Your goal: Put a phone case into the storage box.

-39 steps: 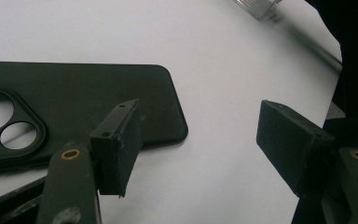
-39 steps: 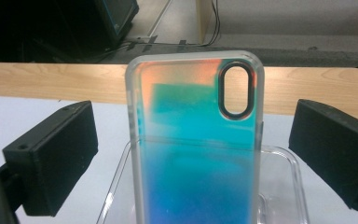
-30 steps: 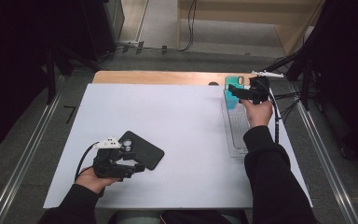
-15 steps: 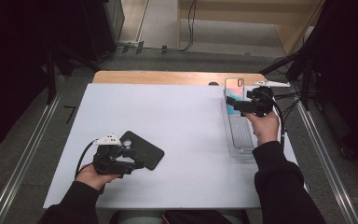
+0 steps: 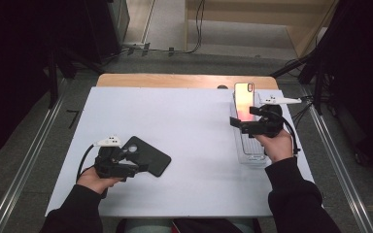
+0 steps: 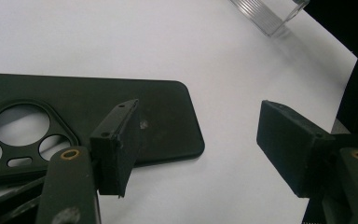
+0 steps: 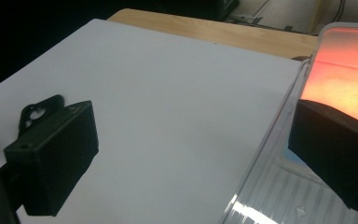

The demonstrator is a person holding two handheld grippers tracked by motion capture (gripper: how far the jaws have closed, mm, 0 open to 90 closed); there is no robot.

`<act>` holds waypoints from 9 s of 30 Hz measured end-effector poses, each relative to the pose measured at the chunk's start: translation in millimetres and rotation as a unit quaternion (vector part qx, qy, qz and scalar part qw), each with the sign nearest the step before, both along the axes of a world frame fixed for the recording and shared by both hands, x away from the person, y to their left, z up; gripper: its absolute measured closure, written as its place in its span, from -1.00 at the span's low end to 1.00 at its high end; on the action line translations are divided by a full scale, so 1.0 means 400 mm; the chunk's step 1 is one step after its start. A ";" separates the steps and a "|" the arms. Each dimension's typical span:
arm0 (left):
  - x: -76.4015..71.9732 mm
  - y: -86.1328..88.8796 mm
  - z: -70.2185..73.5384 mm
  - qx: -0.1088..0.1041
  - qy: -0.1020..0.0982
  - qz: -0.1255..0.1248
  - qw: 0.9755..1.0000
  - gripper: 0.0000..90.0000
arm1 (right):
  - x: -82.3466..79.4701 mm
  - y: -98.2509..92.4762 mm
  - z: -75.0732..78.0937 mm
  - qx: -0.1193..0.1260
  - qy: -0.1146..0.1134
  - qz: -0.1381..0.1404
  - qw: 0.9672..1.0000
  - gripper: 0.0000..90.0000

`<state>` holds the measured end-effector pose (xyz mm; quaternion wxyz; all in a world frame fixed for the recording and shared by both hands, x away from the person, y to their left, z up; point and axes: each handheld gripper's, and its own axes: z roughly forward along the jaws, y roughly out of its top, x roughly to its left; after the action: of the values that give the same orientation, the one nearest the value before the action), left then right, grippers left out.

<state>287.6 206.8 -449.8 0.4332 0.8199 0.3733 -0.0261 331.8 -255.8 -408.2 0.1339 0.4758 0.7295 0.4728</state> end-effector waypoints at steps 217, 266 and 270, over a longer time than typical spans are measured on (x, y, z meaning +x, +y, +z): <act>-0.050 0.065 0.021 -0.030 0.000 0.025 0.999 -0.62 | -0.024 0.691 -0.262 -0.154 0.016 0.217 0.964 -0.71; -0.017 -0.009 0.032 -0.036 0.019 0.000 0.999 -0.63 | -0.028 0.390 -0.096 -0.053 0.023 0.135 0.989 -0.69; -0.008 -0.027 0.038 -0.034 0.016 -0.004 0.999 -0.62 | -0.035 0.355 -0.098 -0.055 0.026 0.126 0.990 -0.69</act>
<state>284.5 196.0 -434.8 0.4549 0.8056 0.3758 -0.0540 317.8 -113.7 -447.4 0.0804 0.3844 0.8114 0.4329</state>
